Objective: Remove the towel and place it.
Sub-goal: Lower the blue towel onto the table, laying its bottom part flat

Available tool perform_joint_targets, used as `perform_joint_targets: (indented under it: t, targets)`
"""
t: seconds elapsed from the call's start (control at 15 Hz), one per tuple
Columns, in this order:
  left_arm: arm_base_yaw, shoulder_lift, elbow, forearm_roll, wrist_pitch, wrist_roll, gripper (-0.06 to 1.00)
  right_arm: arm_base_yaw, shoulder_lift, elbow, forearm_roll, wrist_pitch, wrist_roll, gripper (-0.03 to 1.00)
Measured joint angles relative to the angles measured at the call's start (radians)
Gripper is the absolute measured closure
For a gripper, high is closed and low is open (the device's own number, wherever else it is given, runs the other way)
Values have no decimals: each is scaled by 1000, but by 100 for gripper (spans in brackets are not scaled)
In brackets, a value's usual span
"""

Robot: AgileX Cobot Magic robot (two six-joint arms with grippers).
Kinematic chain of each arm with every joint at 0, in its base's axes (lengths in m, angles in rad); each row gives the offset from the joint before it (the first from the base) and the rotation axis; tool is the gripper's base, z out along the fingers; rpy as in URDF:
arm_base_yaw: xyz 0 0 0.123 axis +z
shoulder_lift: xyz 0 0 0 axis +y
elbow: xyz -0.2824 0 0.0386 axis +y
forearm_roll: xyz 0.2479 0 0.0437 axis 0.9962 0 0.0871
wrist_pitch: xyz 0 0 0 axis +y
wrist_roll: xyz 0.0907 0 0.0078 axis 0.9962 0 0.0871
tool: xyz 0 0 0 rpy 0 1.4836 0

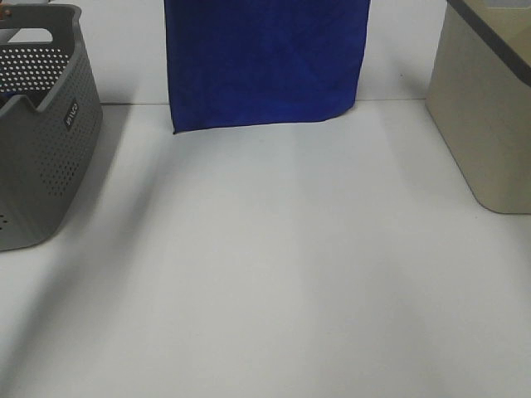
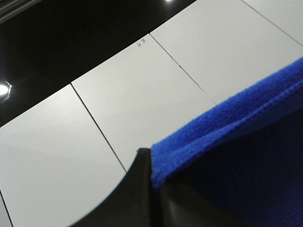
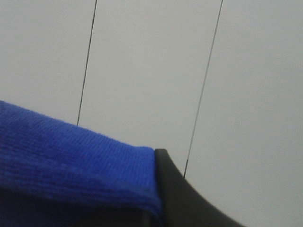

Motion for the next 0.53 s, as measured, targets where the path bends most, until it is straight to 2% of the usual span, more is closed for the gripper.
perform_joint_targets:
  t: [0.33, 0.53]
  targets:
    - [0, -44, -2, 11, 34, 0, 94, 1, -18, -46, 4, 32, 0, 95]
    - [0, -74, -2, 17, 94, -26, 94, 1, -63, -49, 20, 103, 0, 95]
